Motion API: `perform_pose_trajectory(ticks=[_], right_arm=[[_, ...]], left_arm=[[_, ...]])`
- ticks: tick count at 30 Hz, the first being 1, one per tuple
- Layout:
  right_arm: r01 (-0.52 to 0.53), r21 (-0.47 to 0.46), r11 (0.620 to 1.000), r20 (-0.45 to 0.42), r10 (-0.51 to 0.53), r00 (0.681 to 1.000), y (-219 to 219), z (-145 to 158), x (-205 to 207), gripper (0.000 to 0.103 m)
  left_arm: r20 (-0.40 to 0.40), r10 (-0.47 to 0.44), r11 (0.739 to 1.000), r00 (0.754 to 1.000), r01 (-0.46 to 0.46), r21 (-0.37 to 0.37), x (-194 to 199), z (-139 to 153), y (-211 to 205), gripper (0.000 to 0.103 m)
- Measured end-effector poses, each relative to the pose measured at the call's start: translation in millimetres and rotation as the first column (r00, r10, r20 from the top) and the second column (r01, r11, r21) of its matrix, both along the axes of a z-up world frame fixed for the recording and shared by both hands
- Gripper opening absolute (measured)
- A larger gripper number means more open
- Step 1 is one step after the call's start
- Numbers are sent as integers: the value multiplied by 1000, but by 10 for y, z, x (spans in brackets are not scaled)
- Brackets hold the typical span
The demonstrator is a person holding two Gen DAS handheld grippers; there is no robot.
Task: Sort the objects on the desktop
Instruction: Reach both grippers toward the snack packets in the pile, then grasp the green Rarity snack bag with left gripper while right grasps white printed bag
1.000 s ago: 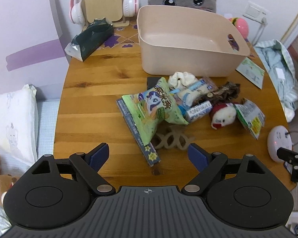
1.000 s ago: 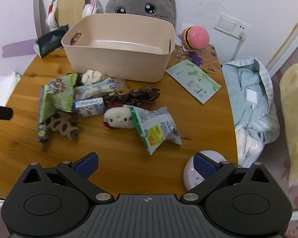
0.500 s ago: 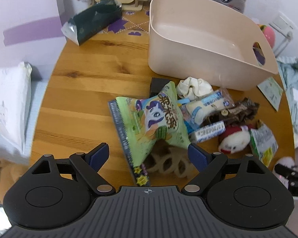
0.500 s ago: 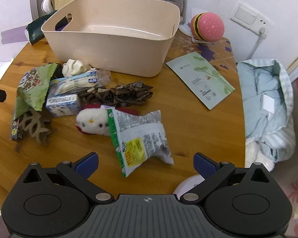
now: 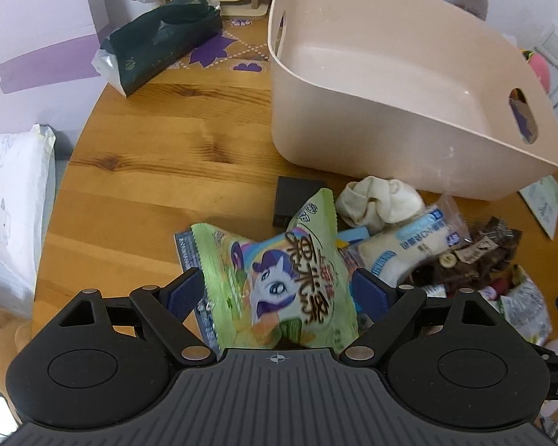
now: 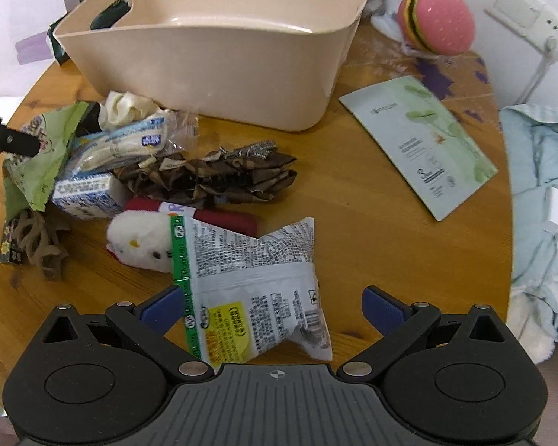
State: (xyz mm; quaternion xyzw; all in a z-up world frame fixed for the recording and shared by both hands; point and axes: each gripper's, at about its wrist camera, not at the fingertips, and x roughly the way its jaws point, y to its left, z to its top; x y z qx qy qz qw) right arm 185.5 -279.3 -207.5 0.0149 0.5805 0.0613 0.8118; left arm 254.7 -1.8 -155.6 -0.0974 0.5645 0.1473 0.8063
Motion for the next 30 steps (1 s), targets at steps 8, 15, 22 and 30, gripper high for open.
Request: perform_pose_trajectory(ticks=[8, 15, 22, 30], right_arm=[[25, 79, 997, -69, -19, 997, -113, -227, 106, 100], [99, 155, 983, -105, -83, 991, -227, -340, 161, 94], [117, 155, 981, -84, -104, 991, -213, -263, 146, 68], [191, 197, 962, -70, -181, 981, -274, -131, 49, 59]], left_arm=[[-24, -14, 1000, 1000, 13, -21, 108, -210, -50, 86], [-12, -28, 999, 1000, 28, 23, 136, -248, -46, 71], [-17, -33, 998, 999, 34, 59, 117, -189, -70, 65], [11, -33, 998, 999, 33, 47, 72, -110, -69, 57]])
